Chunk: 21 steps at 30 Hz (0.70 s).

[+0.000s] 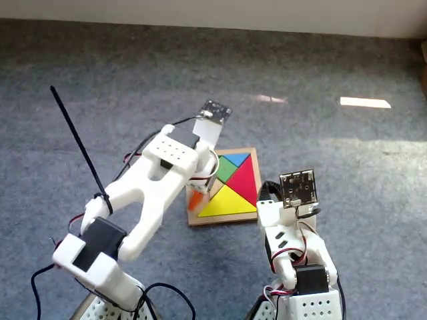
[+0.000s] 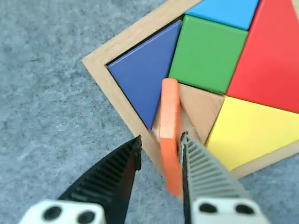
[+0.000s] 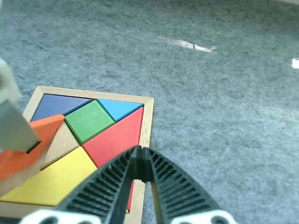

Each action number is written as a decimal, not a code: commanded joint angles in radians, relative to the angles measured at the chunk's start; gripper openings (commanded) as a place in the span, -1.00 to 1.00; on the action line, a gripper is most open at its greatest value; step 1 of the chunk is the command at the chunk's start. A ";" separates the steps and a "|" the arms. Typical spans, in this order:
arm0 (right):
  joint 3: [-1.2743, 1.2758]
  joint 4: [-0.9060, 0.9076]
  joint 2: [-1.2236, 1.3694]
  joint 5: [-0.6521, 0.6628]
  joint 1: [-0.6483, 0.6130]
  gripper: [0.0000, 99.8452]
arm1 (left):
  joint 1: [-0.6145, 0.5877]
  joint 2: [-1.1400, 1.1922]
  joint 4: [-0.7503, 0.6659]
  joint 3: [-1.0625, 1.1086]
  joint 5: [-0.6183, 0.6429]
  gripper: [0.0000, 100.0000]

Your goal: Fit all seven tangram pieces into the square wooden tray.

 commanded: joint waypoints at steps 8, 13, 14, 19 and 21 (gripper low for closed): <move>0.102 -0.027 -0.010 -0.002 0.008 -0.96 | -0.059 -0.074 0.032 -0.004 0.003 -0.70; 0.102 -0.027 -0.010 -0.002 0.010 -0.96 | -0.084 -0.079 0.034 -0.004 0.002 -0.71; 0.102 -0.027 -0.010 -0.002 0.010 -0.96 | -0.084 -0.079 0.034 -0.004 0.002 -0.71; 0.102 -0.027 -0.010 -0.002 0.010 -0.96 | -0.082 -0.082 0.028 0.022 0.000 -0.71; 0.102 -0.027 -0.010 -0.002 0.010 -0.96 | -0.087 -0.084 0.032 0.024 0.000 -0.71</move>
